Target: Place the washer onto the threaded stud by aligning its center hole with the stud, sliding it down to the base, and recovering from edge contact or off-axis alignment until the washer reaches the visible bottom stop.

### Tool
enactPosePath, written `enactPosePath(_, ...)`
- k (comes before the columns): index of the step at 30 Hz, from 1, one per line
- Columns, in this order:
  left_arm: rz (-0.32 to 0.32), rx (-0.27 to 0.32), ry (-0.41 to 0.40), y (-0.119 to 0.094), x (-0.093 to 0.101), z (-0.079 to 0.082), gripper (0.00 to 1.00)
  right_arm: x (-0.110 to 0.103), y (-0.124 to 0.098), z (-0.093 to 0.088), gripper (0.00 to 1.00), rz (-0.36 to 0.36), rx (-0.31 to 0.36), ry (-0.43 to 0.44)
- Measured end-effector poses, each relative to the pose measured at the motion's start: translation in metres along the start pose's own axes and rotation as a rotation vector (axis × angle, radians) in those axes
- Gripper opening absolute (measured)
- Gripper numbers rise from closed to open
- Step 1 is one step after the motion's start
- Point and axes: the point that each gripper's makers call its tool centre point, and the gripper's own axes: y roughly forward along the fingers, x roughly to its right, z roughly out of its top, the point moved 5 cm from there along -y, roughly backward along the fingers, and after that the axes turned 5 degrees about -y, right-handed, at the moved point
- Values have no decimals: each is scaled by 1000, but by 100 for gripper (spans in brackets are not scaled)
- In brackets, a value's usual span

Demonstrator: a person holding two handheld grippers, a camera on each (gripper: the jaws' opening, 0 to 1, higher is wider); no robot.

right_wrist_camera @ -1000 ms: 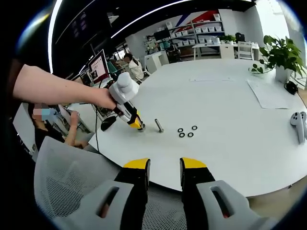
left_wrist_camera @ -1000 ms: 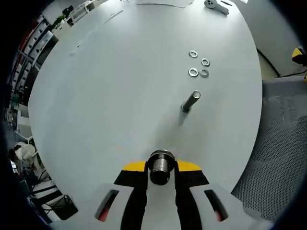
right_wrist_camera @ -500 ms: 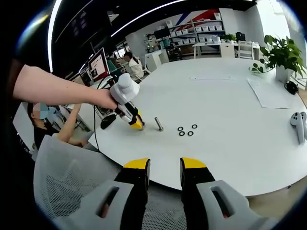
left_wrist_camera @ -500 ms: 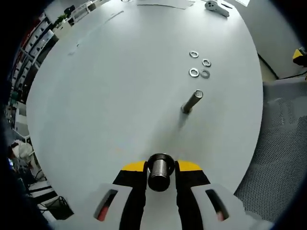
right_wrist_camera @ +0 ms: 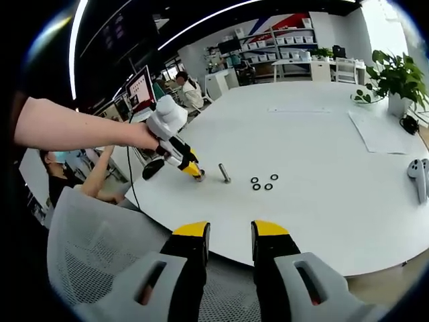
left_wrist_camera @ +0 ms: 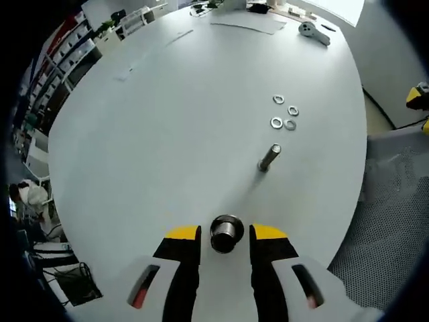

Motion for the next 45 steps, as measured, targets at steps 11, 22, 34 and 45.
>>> enactPosePath(11, 24, 105, -78, -30, 15, -7, 27, -5, -3, 3, 28, 12, 4, 0)
enactPosePath(22, 33, 235, -159, -60, 28, -13, 27, 1, 0, 1, 28, -1, 4, 7)
enactPosePath(34, 1, 423, -287, -92, 48, -31, 28, 2, 1, -5, 28, -22, -31, 2)
enactPosePath(45, -60, 529, -362, -119, 67, -51, 29, 4, -1, -8, 29, -65, -55, -1)
